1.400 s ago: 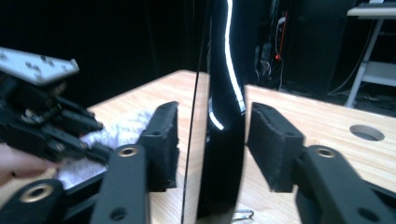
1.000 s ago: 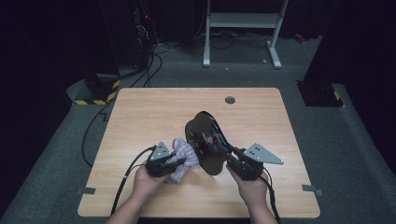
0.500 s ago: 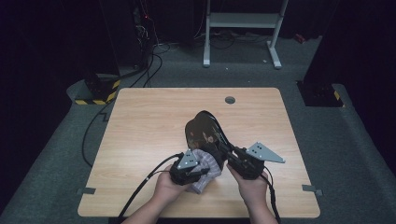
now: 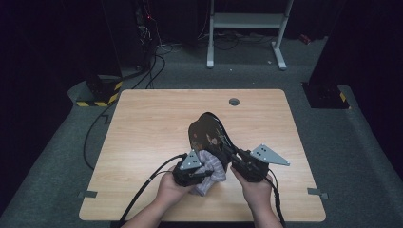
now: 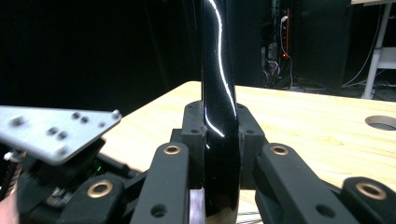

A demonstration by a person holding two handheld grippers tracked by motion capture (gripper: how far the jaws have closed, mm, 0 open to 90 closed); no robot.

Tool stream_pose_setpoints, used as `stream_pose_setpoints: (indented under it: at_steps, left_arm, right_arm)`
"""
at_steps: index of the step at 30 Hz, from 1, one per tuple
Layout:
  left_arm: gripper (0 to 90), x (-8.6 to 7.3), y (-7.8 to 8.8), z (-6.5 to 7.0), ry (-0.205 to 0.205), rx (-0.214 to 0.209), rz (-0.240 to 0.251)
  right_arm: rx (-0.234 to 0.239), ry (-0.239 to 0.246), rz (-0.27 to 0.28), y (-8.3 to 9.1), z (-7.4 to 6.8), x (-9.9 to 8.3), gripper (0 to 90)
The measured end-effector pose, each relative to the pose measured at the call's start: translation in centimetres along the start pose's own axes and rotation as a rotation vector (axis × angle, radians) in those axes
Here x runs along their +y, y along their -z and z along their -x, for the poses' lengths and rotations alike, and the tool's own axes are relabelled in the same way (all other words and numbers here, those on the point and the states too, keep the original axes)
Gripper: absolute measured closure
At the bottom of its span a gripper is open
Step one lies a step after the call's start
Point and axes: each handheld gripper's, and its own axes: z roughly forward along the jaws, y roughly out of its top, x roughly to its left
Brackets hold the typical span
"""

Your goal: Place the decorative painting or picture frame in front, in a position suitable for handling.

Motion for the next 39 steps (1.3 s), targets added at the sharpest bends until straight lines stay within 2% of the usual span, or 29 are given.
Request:
stream_pose_setpoints:
  at_steps: [1, 2, 3, 4, 5, 6, 7, 9, 10, 14, 16, 17, 18, 20, 21, 24, 25, 29, 34, 37, 39]
  left_arm:
    - [70.3, -0.1, 0.1, -0.5, 0.004, 0.02, -0.004]
    - [70.3, -0.1, 0.1, -0.5, 0.004, 0.02, -0.004]
    - [70.3, -0.3, 0.3, -1.6, 0.025, 0.058, -0.008]
    - [70.3, -0.4, 0.5, -2.2, 0.039, 0.079, -0.007]
    - [70.3, -0.4, 0.5, -2.2, 0.039, 0.079, -0.007]
    - [70.3, -0.6, 0.7, -3.2, 0.074, 0.098, -0.004]
    - [70.3, -0.6, 0.8, -3.5, 0.084, 0.101, -0.005]
    - [70.3, -0.7, 0.8, -3.6, 0.088, 0.095, -0.003]
    - [70.3, -0.6, 0.8, -2.9, 0.069, 0.092, -0.001]
    - [70.5, -0.1, 0.2, -0.6, 0.035, 0.032, 0.013]
    - [70.5, 0.1, -0.2, 0.9, -0.004, 0.004, 0.007]
    - [70.5, 0.1, -0.2, 0.9, -0.004, 0.004, 0.007]
    - [70.5, 0.3, -0.5, 2.3, -0.03, -0.023, 0.002]
    - [70.5, 0.5, -0.7, 3.4, -0.055, -0.05, -0.004]
    - [70.5, 0.5, -0.7, 3.4, -0.055, -0.05, -0.004]
    - [70.5, 0.7, -1.1, 4.7, -0.078, -0.091, -0.011]
    - [70.4, 0.9, -1.2, 5.1, -0.09, -0.084, -0.013]
    - [70.4, 1.0, -1.0, 4.7, -0.092, -0.088, -0.012]
    - [70.4, 1.2, -0.4, 3.8, -0.066, -0.088, 0.014]
    - [70.5, 1.4, 0.0, 2.5, -0.03, -0.087, 0.03]
    - [70.5, 1.3, 0.0, 2.1, -0.025, -0.085, 0.029]
  right_arm:
    - [-0.001, 0.001, 0.0, 0.0, 0.0, 0.0, 78.6]
    - [-0.001, 0.001, 0.0, 0.0, 0.0, 0.0, 78.6]
    - [-0.002, 0.002, 0.001, 0.0, 0.0, 0.0, 78.6]
    - [-0.003, 0.001, 0.002, 0.0, 0.0, 0.0, 78.6]
    - [-0.003, 0.001, 0.002, 0.0, 0.0, 0.0, 78.6]
    - [-0.003, 0.002, 0.002, 0.0, 0.0, 0.0, 78.6]
    - [-0.003, 0.001, 0.002, 0.0, 0.0, 0.0, 78.6]
    - [-0.002, 0.0, 0.003, 0.0, 0.0, 0.0, 78.6]
    - [-0.002, 0.001, 0.003, -0.1, 0.0, 0.0, 78.6]
    - [-0.003, 0.0, 0.005, -0.1, 0.0, 0.0, 78.6]
    - [-0.003, -0.003, 0.005, -0.1, 0.0, 0.0, 78.6]
    - [-0.002, -0.005, 0.005, -0.1, 0.0, 0.0, 78.6]
    - [-0.001, -0.005, 0.006, -0.1, 0.1, -0.1, 78.6]
    - [0.0, -0.007, 0.007, -0.1, 0.1, -0.1, 78.6]
    - [0.0, -0.007, 0.007, -0.1, 0.1, -0.1, 78.6]
    - [0.002, -0.008, 0.007, -0.1, 0.1, 0.0, 78.5]
    - [0.003, -0.009, 0.006, -0.1, 0.2, 0.0, 78.5]
    - [0.006, -0.013, 0.006, -0.1, 0.2, 0.0, 78.5]
    - [0.005, -0.01, 0.006, -0.1, 0.2, 0.0, 78.5]
    - [0.003, -0.008, 0.005, -0.1, 0.1, 0.0, 78.5]
    - [0.003, -0.008, 0.005, -0.1, 0.1, 0.0, 78.5]
